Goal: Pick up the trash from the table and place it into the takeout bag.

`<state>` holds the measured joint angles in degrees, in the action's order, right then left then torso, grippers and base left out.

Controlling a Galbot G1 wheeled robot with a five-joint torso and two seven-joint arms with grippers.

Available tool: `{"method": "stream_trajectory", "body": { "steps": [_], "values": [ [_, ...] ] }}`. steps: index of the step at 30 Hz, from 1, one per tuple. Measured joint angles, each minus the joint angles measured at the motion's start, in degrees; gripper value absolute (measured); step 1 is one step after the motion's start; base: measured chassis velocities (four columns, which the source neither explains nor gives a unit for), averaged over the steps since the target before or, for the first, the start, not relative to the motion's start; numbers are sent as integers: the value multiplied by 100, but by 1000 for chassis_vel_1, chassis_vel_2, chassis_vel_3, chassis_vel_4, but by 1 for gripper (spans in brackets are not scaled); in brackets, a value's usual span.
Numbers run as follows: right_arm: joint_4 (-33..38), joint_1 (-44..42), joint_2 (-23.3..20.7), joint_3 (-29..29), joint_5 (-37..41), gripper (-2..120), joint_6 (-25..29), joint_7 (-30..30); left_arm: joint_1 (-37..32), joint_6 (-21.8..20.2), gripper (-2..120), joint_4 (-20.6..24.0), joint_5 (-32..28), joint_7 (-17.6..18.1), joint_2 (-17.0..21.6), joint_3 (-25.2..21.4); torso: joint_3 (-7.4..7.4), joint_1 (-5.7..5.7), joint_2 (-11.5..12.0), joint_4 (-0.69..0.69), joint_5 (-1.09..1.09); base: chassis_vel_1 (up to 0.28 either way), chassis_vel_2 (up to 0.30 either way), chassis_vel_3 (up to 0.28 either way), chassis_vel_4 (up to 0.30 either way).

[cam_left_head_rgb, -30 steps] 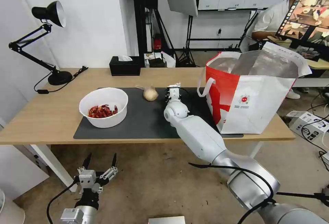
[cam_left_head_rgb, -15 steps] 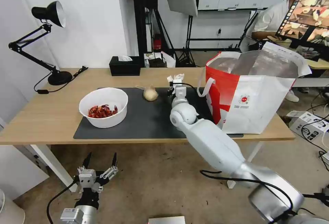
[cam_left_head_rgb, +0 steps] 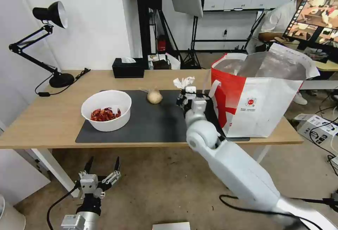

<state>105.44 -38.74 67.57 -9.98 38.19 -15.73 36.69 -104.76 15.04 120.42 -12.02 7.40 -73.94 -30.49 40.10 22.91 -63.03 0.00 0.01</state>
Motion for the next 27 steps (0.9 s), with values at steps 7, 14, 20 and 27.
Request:
{"method": "stream_trajectory", "body": {
  "steps": [7, 14, 20, 27],
  "values": [
    [358, -325, -163, 213, -16, 0, 114, -120, -29, 11, 100, 5, 56, 0, -23, 13, 0, 0, 0, 0, 0, 0, 0, 0, 0],
    [1003, -741, -637, 746, -133, 0, 414, -514, -55, 22, 100, 4, 137, 2, -113, 107, 0, 0, 0, 0, 0, 0, 0, 0, 0],
    [1235, -815, -829, 994, -138, 0, 480, -604, -55, 22, 100, -10, 137, 6, -144, 156, 0, 0, 0, 0, -1, 0, 0, 0, 0],
    [1762, -911, -1340, 1627, -119, 0, 546, -662, -39, -4, 100, -36, 197, 7, -236, 266, 0, 0, 0, 0, 0, 0, 0, 0, 0]
  ]
}}
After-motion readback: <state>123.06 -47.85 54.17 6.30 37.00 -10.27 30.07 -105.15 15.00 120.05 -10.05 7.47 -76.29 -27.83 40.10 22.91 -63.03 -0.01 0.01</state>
